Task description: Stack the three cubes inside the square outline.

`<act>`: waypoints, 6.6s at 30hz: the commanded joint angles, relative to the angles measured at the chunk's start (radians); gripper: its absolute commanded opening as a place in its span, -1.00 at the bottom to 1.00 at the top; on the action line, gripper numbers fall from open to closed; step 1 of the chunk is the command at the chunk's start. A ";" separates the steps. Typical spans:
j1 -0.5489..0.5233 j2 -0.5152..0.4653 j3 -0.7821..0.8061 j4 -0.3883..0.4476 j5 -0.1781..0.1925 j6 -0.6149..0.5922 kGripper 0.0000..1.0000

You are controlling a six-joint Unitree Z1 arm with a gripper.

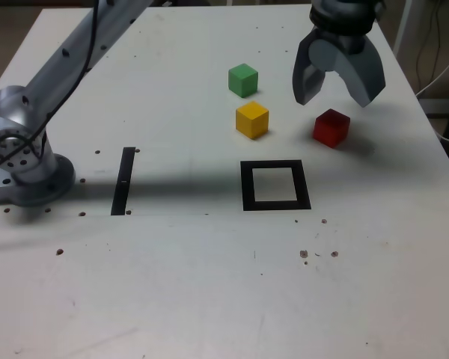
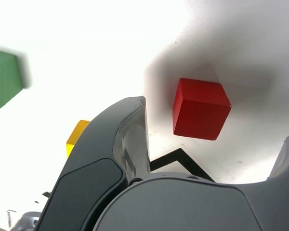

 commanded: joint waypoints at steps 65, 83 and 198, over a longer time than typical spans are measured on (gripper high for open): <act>-0.070 0.100 -0.004 -0.005 0.118 -0.070 -0.27; -0.094 -0.050 0.134 0.002 0.104 -0.192 -0.27; -0.075 -0.420 0.762 -0.264 0.006 -0.781 0.99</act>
